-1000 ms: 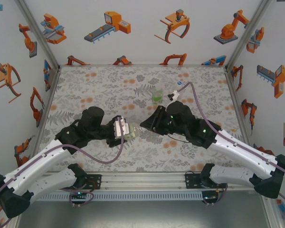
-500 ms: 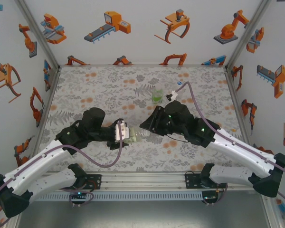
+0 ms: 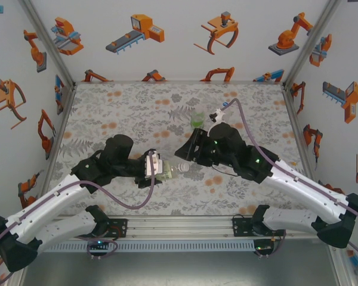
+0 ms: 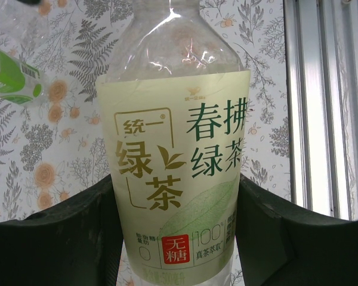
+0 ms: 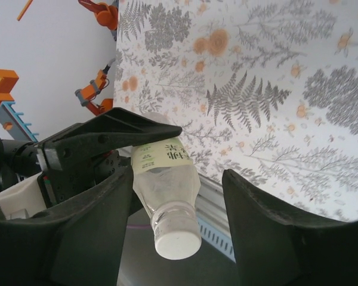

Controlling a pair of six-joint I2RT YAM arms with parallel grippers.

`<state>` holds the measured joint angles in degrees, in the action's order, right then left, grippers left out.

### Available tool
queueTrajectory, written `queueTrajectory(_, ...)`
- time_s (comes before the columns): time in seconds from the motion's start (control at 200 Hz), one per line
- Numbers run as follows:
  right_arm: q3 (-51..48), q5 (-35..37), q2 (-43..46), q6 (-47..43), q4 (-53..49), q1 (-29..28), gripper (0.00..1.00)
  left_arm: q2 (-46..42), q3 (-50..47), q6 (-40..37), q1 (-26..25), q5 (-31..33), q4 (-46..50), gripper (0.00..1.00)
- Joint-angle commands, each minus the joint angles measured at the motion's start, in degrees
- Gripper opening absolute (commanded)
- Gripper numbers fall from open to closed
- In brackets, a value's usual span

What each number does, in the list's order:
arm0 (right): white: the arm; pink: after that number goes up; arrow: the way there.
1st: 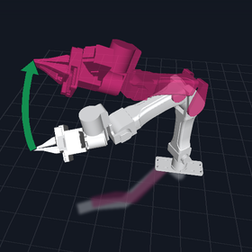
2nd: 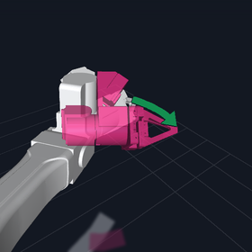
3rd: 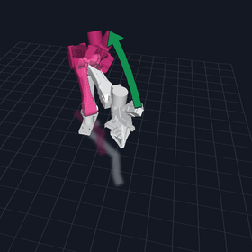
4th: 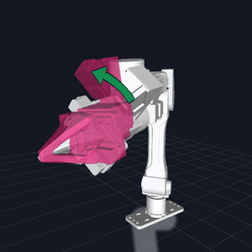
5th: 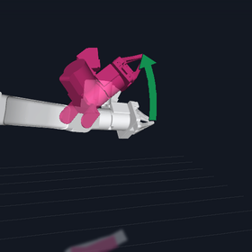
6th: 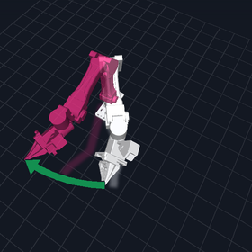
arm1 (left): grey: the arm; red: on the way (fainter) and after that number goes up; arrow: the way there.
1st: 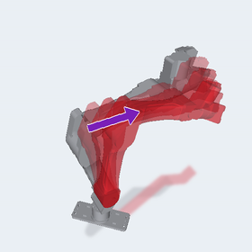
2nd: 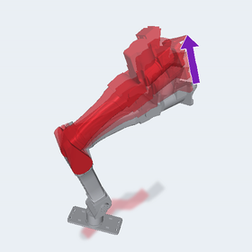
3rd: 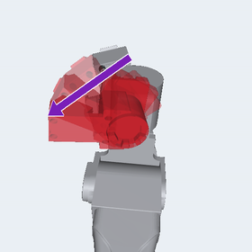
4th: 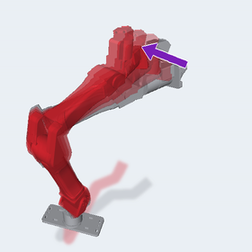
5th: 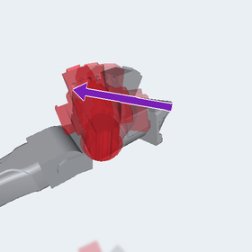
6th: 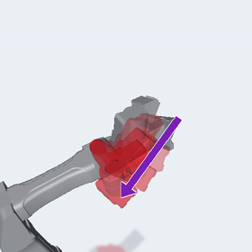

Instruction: Screw on the bottle caps

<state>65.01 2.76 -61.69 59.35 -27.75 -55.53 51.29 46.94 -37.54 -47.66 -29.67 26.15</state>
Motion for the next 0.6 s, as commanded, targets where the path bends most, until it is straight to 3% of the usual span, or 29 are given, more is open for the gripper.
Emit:
queueTrajectory(0.0,4.38,1.63,2.72,-11.95,-0.47,1.45,0.59,-0.15,2.37,-0.43,-0.07,-2.12,0.52,0.0)
queueTrajectory(0.1,5.3,1.22,4.42,-23.29,0.29,1.83,0.59,-0.33,3.02,-0.48,-0.07,-2.56,1.72,0.0)
queueTrajectory(0.275,3.06,-10.66,9.05,-47.79,5.56,1.83,0.58,-0.21,4.25,-0.43,0.02,-4.52,3.74,0.0)
queueTrajectory(0.456,5.21,-25.51,10.74,-74.82,-3.05,1.83,0.56,0.86,5.74,0.0,0.02,-7.32,6.64,0.0)
queueTrajectory(0.596,3.86,-31.99,11.76,-91.75,-6.71,1.66,0.54,1.63,6.59,0.74,0.03,-9.85,7.94,0.0)
